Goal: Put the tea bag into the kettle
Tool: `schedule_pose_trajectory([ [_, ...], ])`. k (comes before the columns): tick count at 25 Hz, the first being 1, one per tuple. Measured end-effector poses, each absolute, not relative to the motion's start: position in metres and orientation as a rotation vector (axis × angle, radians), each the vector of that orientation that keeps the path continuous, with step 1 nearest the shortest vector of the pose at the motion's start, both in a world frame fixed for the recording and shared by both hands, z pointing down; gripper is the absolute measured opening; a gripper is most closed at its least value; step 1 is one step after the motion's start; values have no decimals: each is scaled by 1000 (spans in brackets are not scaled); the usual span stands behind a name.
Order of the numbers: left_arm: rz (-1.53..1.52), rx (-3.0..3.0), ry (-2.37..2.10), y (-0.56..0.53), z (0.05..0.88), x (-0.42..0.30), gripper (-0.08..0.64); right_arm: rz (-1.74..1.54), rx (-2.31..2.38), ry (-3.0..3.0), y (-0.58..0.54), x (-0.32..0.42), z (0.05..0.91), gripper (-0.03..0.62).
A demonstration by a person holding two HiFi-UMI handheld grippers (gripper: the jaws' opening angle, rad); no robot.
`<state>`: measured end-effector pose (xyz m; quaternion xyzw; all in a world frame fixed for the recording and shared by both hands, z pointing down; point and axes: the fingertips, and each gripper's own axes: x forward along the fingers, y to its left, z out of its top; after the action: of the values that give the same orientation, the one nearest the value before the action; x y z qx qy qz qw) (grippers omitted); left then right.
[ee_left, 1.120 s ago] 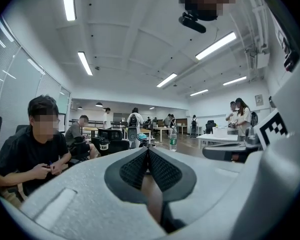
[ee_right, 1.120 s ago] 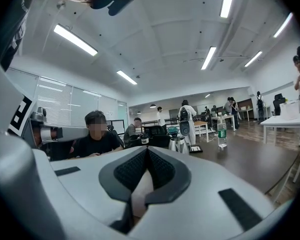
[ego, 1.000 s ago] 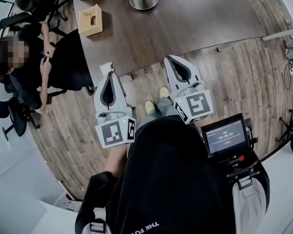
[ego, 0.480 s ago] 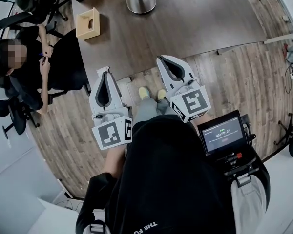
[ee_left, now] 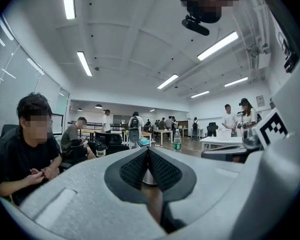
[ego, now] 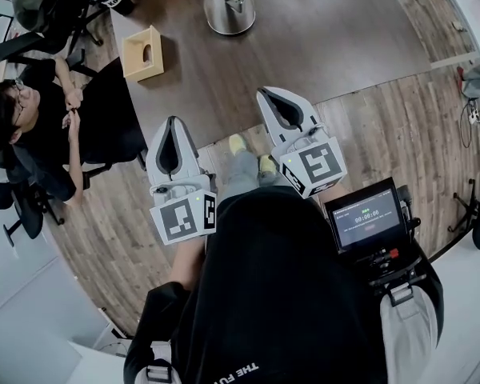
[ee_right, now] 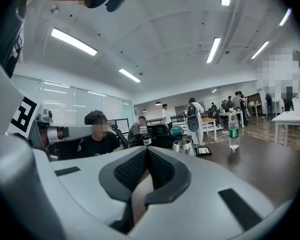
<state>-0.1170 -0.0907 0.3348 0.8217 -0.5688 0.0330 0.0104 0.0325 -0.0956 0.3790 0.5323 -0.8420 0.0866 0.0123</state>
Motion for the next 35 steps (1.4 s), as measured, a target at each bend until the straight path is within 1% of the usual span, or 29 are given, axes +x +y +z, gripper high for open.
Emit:
schedule_pose_trajectory([
  [6,57,2574,-1735,-163,345,-151,3,233,1665,-2580,-165,-1,387,5],
  [16,-27,2576,-1725,-181,316,-171,3,158,1660,-2554,-185,-12,356,5],
  [24,-30,2551,-1735,-192,314,-195,3,128,1613,-2570,-203,-29,347,5],
  [27,6,2520,-1767,-216,326,-196,3,152,1540,-2595,-232,-27,363,5],
  [31,103,2493,-1780,-254,346,-181,3,194,1450,-2642,-278,-9,381,5],
  [35,262,2429,-1750,-248,365,-207,3,187,1386,-2683,-286,-21,378,5],
])
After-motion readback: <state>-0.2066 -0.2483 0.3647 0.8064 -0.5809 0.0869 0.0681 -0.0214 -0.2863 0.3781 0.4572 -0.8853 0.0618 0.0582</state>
